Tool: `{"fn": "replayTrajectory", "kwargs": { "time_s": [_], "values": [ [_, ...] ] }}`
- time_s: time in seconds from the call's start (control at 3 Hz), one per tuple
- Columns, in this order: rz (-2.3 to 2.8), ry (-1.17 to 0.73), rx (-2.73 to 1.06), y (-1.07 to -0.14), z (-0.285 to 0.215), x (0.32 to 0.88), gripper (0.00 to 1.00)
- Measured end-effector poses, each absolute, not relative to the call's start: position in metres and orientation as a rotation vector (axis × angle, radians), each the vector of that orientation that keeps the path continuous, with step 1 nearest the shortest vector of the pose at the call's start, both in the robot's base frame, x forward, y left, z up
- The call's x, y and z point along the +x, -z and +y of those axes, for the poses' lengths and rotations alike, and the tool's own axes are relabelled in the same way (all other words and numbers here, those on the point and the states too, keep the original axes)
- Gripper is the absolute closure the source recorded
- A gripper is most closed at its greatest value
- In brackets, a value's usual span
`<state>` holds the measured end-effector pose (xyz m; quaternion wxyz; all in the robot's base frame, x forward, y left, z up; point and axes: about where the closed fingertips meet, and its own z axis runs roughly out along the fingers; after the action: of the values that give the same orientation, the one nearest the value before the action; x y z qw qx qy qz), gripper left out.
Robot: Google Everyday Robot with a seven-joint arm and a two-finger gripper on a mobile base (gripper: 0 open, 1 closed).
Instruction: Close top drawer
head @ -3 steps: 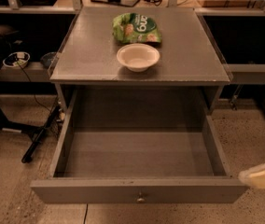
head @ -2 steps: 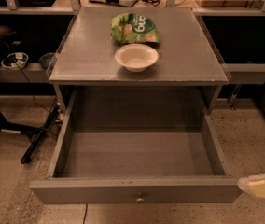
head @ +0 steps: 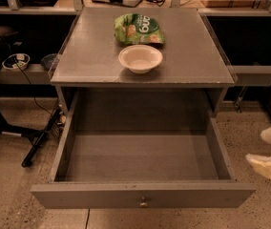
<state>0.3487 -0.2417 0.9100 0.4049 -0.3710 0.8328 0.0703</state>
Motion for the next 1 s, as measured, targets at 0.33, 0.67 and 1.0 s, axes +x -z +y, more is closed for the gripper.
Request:
{"fn": "replayTrajectory", "kwargs": {
  "time_s": [0.33, 0.67, 1.0],
  "values": [
    [2.102, -0.178, -0.937, -0.910, -0.242, 0.349, 0.73],
    [2.086, -0.216, -0.950, -0.900, -0.239, 0.346, 0.96],
    [2.056, -0.270, -1.003, -0.883, -0.233, 0.339, 1.00]
  ]
}}
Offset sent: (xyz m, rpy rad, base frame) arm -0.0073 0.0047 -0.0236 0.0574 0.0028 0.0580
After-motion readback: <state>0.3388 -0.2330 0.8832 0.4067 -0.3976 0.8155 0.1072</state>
